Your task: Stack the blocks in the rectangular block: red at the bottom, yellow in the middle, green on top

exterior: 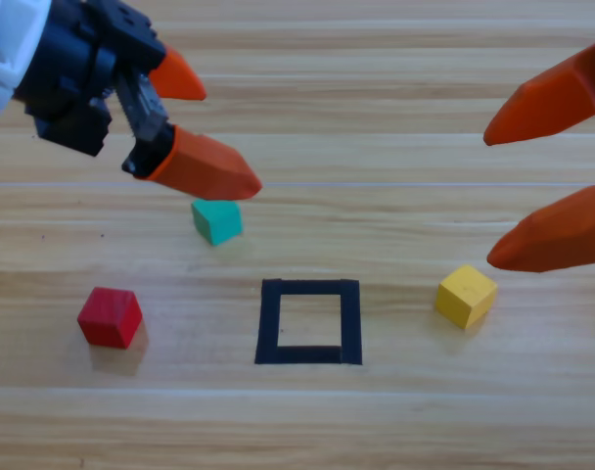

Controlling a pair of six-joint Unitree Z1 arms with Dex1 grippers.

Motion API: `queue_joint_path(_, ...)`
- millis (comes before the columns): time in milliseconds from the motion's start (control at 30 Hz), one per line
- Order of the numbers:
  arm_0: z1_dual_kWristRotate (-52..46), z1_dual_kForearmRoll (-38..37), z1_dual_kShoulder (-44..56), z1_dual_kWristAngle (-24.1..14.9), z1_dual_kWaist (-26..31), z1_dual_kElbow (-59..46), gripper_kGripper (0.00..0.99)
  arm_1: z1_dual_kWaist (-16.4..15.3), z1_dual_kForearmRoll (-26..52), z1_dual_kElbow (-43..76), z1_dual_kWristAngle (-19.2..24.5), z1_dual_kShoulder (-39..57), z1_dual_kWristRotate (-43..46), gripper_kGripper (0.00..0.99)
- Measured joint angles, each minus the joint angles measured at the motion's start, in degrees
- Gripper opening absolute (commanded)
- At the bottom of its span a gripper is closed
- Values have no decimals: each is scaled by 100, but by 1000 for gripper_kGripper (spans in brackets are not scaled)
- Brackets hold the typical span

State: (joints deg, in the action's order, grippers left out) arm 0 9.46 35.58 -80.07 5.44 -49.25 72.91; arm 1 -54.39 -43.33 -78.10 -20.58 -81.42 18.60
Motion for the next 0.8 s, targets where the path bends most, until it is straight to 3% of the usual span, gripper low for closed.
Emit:
queue_joint_path(333,-71,80,0,-122,0,-6,990,-1,0,0,163,-24,-80,899)
queue_joint_path(567,-119,162,3,-284,0,-20,990,-20,5,0,1758,-504,-920,900)
queue_joint_path(700,-119,165,3,-297,-2,-21,990,-20,349,-9,2804,-1229,-1272,900)
queue_joint_path(800,-168,203,3,-338,-2,-20,990,-12,420,-112,3294,-1860,-1423,957)
